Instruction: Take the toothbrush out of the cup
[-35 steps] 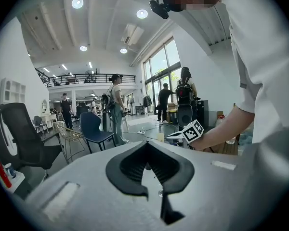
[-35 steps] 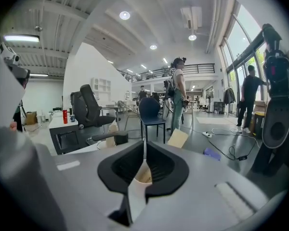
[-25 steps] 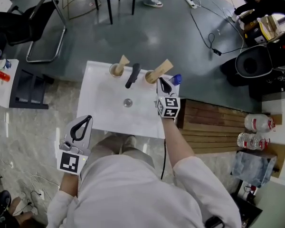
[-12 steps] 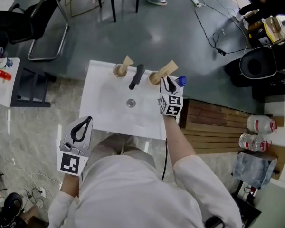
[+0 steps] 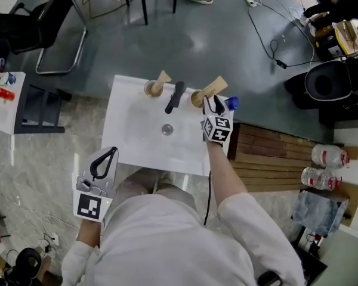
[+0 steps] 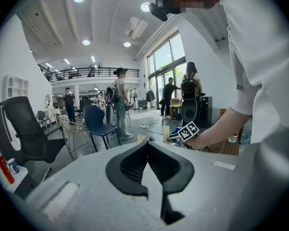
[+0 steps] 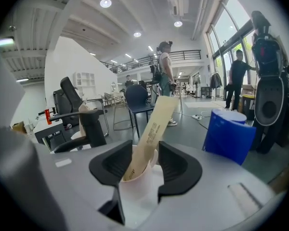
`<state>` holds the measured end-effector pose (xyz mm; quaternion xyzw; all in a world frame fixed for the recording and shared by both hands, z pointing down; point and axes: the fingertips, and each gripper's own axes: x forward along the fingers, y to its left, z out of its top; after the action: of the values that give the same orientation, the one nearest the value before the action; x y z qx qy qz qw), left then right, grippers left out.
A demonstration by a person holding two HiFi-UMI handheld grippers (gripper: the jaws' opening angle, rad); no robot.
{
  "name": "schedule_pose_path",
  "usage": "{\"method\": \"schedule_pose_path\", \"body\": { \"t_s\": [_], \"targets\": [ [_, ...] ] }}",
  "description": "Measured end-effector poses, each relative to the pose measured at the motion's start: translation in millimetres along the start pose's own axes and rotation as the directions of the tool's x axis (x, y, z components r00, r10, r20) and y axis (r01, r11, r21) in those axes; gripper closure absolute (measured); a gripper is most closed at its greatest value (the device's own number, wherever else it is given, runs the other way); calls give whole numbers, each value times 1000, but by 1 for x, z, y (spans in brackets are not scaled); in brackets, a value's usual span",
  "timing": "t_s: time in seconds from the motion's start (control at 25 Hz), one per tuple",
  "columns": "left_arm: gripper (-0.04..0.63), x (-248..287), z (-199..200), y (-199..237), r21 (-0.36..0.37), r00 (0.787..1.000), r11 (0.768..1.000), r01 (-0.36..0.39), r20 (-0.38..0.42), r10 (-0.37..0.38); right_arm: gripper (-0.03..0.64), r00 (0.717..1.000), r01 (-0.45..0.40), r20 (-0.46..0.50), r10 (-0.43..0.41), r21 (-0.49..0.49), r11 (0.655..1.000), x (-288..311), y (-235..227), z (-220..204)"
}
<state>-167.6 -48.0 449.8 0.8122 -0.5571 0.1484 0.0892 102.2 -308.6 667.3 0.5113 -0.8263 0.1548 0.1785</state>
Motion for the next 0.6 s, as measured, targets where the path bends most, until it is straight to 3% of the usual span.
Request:
{"method": "schedule_pose_path", "body": {
  "t_s": [0.6],
  "targets": [
    [589,1,-6,10,-10,1000,1000,-16,-20,16,433,1000,-3,-21,5,63,998,27,-9,-7]
  ]
}}
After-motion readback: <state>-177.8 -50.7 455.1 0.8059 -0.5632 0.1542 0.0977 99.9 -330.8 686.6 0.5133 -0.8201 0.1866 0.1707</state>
